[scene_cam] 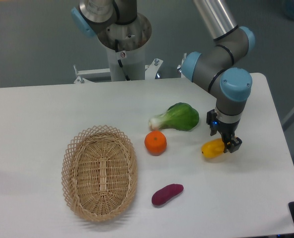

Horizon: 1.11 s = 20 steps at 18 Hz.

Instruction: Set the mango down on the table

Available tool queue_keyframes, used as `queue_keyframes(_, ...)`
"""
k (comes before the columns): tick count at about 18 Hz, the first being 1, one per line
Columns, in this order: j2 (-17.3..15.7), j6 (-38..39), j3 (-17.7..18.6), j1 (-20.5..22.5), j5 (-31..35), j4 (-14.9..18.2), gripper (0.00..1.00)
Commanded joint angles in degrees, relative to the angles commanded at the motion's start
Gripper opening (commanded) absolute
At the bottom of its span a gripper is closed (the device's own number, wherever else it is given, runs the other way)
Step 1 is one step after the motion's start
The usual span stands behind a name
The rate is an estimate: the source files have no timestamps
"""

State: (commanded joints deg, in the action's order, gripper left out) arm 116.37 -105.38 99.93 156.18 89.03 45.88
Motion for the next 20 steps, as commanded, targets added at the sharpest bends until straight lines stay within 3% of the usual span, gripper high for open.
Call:
queue_keyframes(3,-0.44,-0.09,-1.58,0.00,-0.17,0.00,0.99)
queue_keyframes(5,-0.88,0.00,-4.73,0.09,-0.18,0.52,0.99)
queue_keyframes(8,-1.40,0.09,-8.16,-0.44,0.00,3.68,0.99)
queue_keyframes(10,-1.49,0.26,-12.19,-1.57,-0.09,8.58,0.99)
queue_keyframes(13,-1.41,2.72,-21.42,-2.72,-0.09,20.79,0.99)
queue_keyframes(15,-1.41,2.72,-27.31,-2.64,-0.88,26.96,0.99)
queue_keyframes(17,-1.32,2.72,-31.45,-1.94,-1.32,30.40,0.99)
queue_keyframes(20,-1.84,1.76,-32.00,0.52,-3.33,32.07,0.99)
